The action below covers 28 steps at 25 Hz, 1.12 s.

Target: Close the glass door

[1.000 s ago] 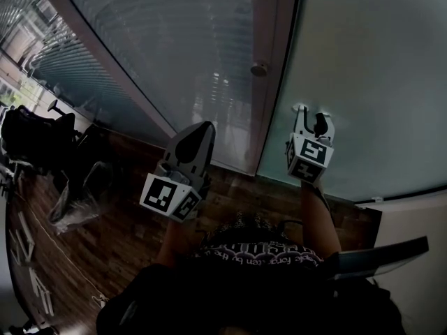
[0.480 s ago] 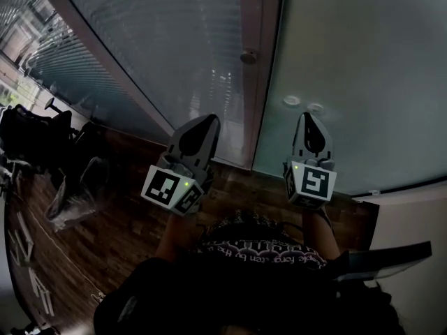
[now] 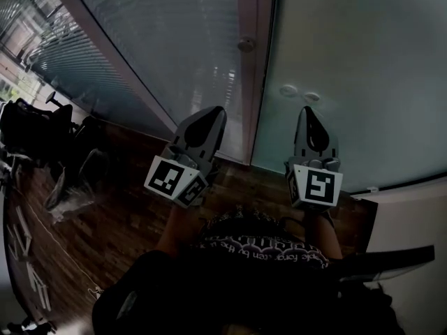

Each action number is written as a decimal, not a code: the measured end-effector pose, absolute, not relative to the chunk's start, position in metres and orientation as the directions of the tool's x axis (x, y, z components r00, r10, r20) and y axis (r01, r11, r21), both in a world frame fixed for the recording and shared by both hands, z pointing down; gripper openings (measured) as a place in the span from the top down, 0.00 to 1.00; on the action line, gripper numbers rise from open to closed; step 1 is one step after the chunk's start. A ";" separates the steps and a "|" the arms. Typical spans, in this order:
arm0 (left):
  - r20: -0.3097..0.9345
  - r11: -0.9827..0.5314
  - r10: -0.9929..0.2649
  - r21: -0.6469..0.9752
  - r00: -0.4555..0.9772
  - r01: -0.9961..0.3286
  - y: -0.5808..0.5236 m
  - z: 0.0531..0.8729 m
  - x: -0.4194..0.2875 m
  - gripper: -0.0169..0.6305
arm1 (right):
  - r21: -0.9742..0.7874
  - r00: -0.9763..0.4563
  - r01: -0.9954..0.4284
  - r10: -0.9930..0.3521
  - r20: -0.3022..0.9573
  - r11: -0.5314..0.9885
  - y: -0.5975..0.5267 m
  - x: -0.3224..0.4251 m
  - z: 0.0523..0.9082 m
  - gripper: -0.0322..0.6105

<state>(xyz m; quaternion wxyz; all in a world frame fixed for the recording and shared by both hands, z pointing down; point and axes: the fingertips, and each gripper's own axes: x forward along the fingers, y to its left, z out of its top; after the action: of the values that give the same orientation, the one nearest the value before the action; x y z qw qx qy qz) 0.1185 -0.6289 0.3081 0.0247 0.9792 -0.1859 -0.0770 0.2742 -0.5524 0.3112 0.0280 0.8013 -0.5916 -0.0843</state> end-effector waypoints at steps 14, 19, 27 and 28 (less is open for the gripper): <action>-0.132 -0.908 -0.419 0.032 0.898 -0.419 -0.622 0.303 0.107 0.97 | 0.161 0.278 -0.942 -0.954 -0.110 -0.293 -0.533 0.265 0.301 0.95; -0.125 -0.905 -0.424 0.023 0.897 -0.425 -0.621 0.306 0.106 0.97 | 0.175 0.261 -0.944 -0.958 -0.115 -0.278 -0.531 0.262 0.303 0.95; -0.113 -0.907 -0.421 0.024 0.900 -0.421 -0.619 0.309 0.109 0.97 | 0.177 0.258 -0.945 -0.959 -0.114 -0.275 -0.530 0.263 0.303 0.95; -0.112 -0.907 -0.421 0.024 0.900 -0.421 -0.620 0.310 0.109 0.97 | 0.178 0.257 -0.945 -0.960 -0.113 -0.274 -0.530 0.263 0.304 0.95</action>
<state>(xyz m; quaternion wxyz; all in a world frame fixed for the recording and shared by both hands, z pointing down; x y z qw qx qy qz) 0.1088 -0.6195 0.3099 -0.0002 0.9747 -0.2162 -0.0575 0.2630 -0.5297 0.3037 0.0368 0.7919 -0.6014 -0.0993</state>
